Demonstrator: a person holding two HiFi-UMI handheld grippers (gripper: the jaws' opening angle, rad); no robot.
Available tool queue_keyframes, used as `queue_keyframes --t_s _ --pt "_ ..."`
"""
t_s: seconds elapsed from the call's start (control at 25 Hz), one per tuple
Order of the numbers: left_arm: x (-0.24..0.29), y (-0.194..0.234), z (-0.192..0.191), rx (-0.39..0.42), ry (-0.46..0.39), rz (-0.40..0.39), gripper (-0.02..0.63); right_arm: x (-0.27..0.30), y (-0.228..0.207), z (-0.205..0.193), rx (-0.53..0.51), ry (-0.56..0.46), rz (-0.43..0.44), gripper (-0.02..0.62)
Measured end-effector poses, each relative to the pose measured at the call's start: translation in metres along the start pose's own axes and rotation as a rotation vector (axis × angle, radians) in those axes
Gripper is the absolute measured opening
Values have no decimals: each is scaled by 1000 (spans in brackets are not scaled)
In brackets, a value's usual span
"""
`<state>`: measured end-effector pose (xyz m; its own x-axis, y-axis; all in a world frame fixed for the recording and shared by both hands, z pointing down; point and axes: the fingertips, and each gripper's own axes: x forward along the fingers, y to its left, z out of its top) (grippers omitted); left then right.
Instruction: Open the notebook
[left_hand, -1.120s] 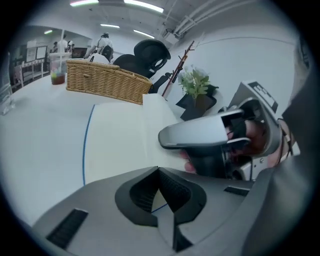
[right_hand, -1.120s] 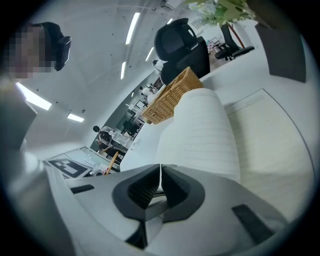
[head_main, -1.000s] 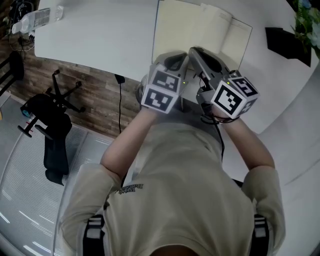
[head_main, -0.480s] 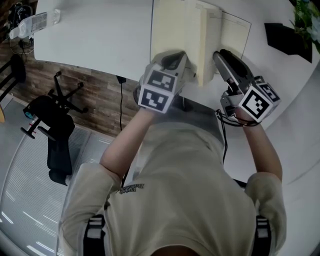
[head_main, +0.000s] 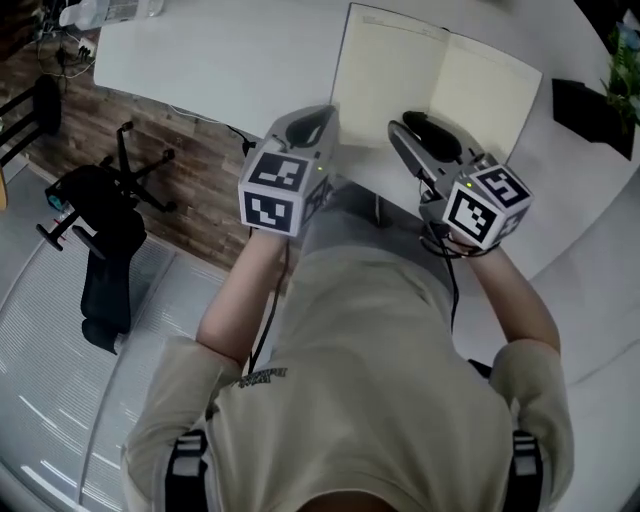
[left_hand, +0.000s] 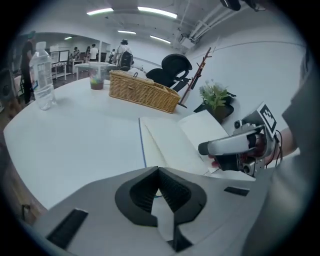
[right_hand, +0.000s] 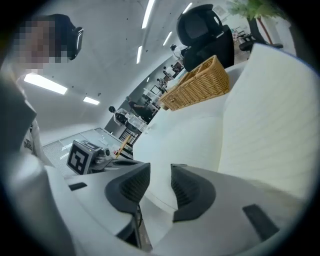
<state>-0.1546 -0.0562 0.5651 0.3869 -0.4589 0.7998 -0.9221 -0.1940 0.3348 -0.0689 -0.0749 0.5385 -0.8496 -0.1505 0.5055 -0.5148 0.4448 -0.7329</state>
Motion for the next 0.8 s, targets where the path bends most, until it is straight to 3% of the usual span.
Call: queue_keyframes --t_s 0.08,0.2,0.48,0.8 --pt "-6 6 -2 -32 -9 1 0 9 -3 -5 -15 21 -26 119" --pt "-9 1 -2 -52 -32 -23 0 16 -6 -7 -37 31 -52 5" --pt "-6 -22 6 -15 -57 -85 0 11 -2 4 -32 -6 -70 5" --pt "-29 -46 57 76 -139 -121 0 -34 12 49 -109 -103 -132 5"
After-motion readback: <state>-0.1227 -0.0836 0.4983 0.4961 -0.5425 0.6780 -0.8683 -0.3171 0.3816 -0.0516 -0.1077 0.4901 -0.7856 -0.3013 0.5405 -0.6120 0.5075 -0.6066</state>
